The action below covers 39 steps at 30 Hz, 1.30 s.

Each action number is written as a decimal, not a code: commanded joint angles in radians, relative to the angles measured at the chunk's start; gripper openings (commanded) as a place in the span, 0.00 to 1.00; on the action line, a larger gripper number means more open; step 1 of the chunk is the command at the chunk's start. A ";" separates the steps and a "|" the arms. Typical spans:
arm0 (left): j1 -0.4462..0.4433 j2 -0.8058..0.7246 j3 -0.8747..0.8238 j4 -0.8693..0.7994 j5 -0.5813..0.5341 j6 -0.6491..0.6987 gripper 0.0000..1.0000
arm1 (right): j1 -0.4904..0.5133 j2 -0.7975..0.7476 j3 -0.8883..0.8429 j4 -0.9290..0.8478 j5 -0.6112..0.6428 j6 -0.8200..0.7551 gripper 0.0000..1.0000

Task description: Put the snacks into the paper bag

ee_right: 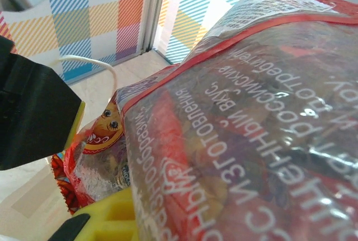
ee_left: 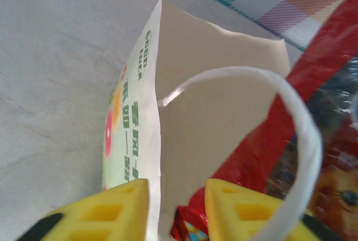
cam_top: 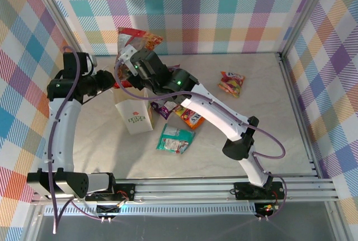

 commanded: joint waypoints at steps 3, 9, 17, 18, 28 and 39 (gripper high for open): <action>0.005 0.014 0.021 0.028 -0.005 -0.013 0.16 | 0.008 -0.021 0.070 0.185 0.052 -0.074 0.00; 0.005 -0.002 0.008 0.036 -0.009 -0.013 0.10 | 0.014 0.005 0.090 0.172 0.054 -0.133 0.00; 0.005 -0.017 -0.003 0.036 -0.005 -0.011 0.10 | 0.030 0.035 0.093 0.187 0.100 -0.204 0.00; 0.005 -0.019 -0.004 0.036 -0.003 -0.011 0.10 | 0.033 0.037 0.093 0.193 0.107 -0.213 0.00; 0.005 -0.025 -0.016 0.036 -0.002 -0.008 0.09 | 0.042 0.041 0.095 0.203 0.130 -0.243 0.00; 0.005 -0.054 -0.051 0.028 0.028 -0.009 0.09 | 0.052 0.055 0.097 0.212 0.118 -0.196 0.00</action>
